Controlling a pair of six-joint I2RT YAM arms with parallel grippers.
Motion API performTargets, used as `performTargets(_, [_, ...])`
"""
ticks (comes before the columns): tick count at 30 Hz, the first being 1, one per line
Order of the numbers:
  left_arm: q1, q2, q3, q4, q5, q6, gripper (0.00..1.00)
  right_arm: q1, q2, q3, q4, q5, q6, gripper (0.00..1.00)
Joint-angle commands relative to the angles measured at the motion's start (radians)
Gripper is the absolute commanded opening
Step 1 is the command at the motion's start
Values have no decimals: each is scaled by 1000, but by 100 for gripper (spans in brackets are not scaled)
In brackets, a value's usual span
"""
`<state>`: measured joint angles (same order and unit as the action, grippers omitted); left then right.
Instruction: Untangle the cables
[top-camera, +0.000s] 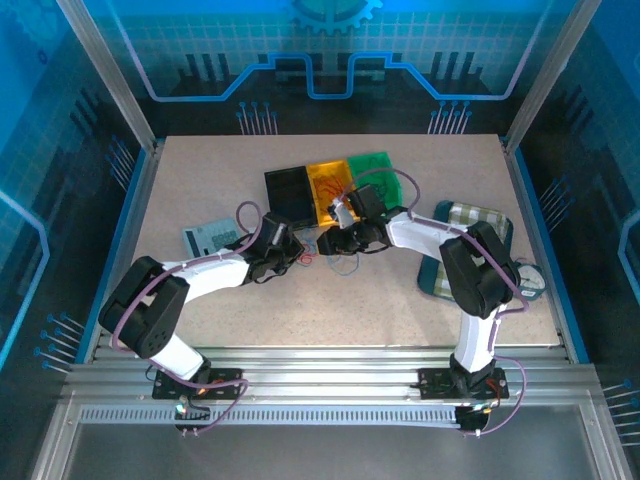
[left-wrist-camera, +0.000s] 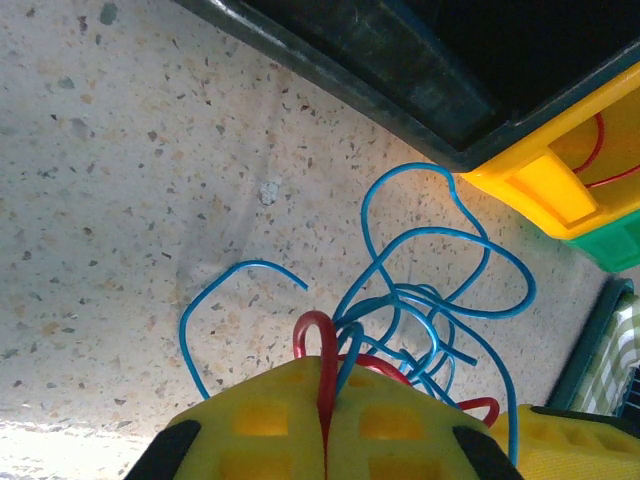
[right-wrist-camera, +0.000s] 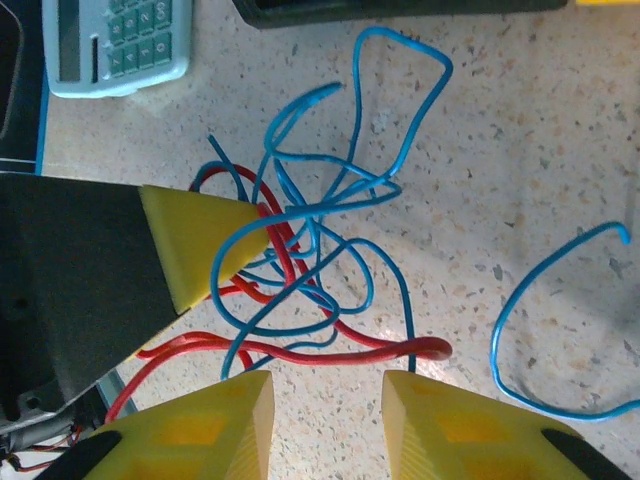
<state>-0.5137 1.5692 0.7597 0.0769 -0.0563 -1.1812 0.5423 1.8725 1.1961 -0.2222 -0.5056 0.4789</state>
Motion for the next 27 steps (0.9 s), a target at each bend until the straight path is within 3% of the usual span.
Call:
performTargets(1, [-8, -17, 0, 7, -19, -11, 0, -16, 26, 3, 37, -34, 29, 33])
performTargets(11, [-13, -14, 4, 25, -10, -6, 0, -25, 65, 0, 123, -21, 114, 28])
performTargets(17, [-15, -10, 1, -23, -18, -29, 0, -27, 47, -14, 147, 27, 127, 7])
performTargets(18, [-15, -9, 3, -47, -25, -40, 5, -28, 38, -21, 143, 44, 121, 4])
performTargets(23, [0, -30, -28, -82, -53, -86, 48, -55, 5, -44, 112, 77, 93, 2])
performTargets(27, [22, -81, -75, -77, -90, -121, 61, -61, -19, -47, 58, 109, 47, 2])
